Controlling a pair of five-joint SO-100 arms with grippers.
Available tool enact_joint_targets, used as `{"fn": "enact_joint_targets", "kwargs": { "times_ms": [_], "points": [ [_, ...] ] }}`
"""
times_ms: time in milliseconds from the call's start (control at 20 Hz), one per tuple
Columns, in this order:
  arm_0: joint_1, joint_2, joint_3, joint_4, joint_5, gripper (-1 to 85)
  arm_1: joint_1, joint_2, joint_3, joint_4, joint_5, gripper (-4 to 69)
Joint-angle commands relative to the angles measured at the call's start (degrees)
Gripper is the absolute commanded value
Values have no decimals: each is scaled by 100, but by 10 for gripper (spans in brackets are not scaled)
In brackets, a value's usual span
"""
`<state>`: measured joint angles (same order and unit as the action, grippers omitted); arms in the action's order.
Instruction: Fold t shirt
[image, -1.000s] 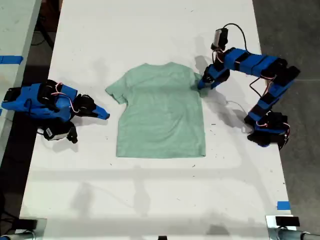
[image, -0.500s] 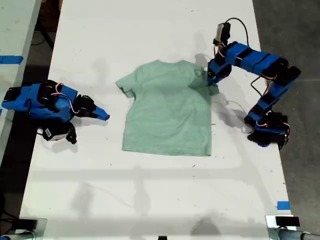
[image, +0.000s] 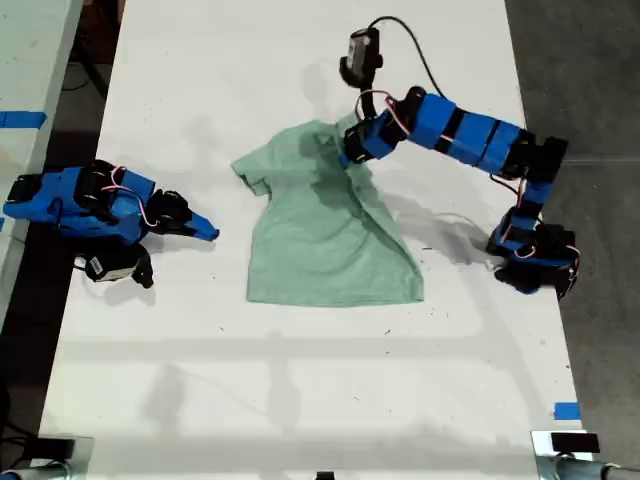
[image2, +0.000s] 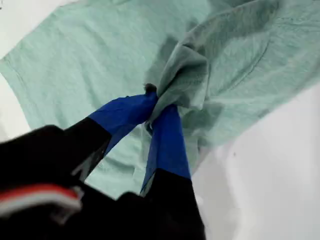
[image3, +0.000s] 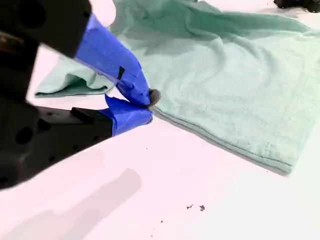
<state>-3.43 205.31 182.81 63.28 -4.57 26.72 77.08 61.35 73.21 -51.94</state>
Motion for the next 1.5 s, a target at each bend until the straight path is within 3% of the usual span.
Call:
{"fn": "enact_joint_targets", "kwargs": {
  "times_ms": [0, 50, 150, 250, 450, 600, 650, 750, 800, 900, 950, 1100, 1250, 1450],
  "points": [
    [53, 18, 79, -9, -185, -1, -439, -615, -510, -800, 0, 8],
    [97, 18, 79, -9, -185, -1, -510, -932, -527, -914, 88, 18],
    [185, 18, 79, 0, -185, -1, -580, -1134, -536, -870, 141, 226],
    [202, 18, 79, 0, -185, -1, -527, -580, -527, -501, 158, 281],
    [132, 18, 79, 0, -185, 1, 70, 1635, -431, 993, 431, 309],
    [114, 18, 79, 0, -185, -1, 905, 3964, 677, 2628, 1318, 275],
    [132, 18, 79, 0, -185, -1, 888, 5106, 1635, 2698, 1626, 261],
    [88, 18, 79, 0, -185, -1, 246, 7629, 3955, 2531, 2593, 230],
    [44, 18, 79, 0, -185, -1, -466, 8859, 5335, 2171, 3111, 199],
    [9, 18, 88, 0, -185, -1, -2083, 10881, 8279, 703, 3612, 125],
    [26, 18, 88, 0, -185, -1, -2487, 11522, 9448, 396, 3867, 120],
    [114, 18, 88, 0, -193, -1, -2593, 12322, 10898, 475, 3832, 52],
    [70, 18, 88, 0, -193, -1, -2162, 12331, 11347, 536, 3085, 35],
    [-79, 18, 88, 0, -185, -1, -1731, 12331, 11496, 677, 2848, 25]
  ]
}}
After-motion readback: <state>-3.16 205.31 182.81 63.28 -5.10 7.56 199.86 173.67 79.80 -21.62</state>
